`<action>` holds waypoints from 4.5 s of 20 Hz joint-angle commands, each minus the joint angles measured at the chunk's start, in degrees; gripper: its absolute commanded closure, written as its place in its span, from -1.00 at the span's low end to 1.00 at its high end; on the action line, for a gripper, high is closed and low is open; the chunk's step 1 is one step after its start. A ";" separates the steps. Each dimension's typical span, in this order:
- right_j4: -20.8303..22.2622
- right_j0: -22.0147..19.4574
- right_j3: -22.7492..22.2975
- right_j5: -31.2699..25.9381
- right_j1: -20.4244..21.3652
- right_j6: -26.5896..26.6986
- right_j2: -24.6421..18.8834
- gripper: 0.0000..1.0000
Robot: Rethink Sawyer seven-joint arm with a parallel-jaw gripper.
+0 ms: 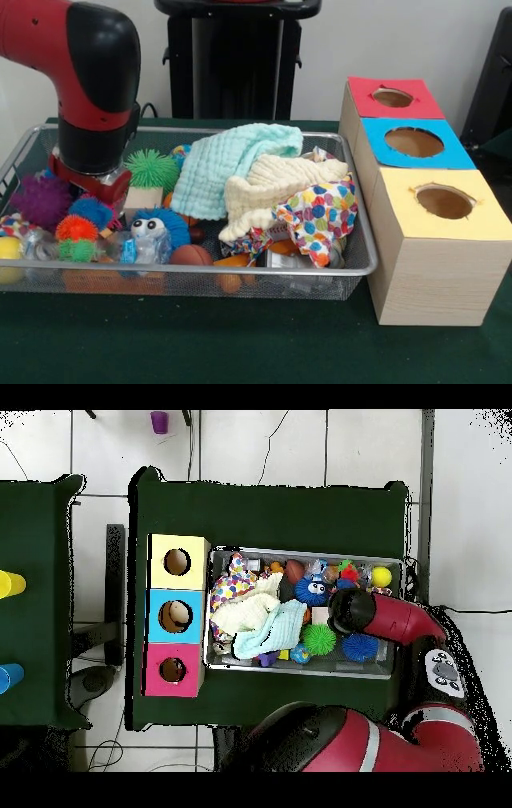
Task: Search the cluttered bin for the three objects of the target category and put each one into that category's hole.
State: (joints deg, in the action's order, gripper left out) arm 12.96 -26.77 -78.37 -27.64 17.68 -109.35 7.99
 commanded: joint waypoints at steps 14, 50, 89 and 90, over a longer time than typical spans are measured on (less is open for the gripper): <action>-2.14 -8.27 -24.56 0.04 2.98 -6.16 -4.83 -1.00; -0.47 -3.49 -19.28 -7.58 15.91 3.85 -6.29 -1.00; 3.58 -2.36 8.68 -12.90 0.18 5.57 -8.40 -1.00; 3.56 -2.53 9.00 -12.45 -0.29 5.57 -8.54 -1.00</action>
State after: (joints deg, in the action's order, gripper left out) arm 13.41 -29.21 -73.17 -39.22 22.84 -109.35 5.78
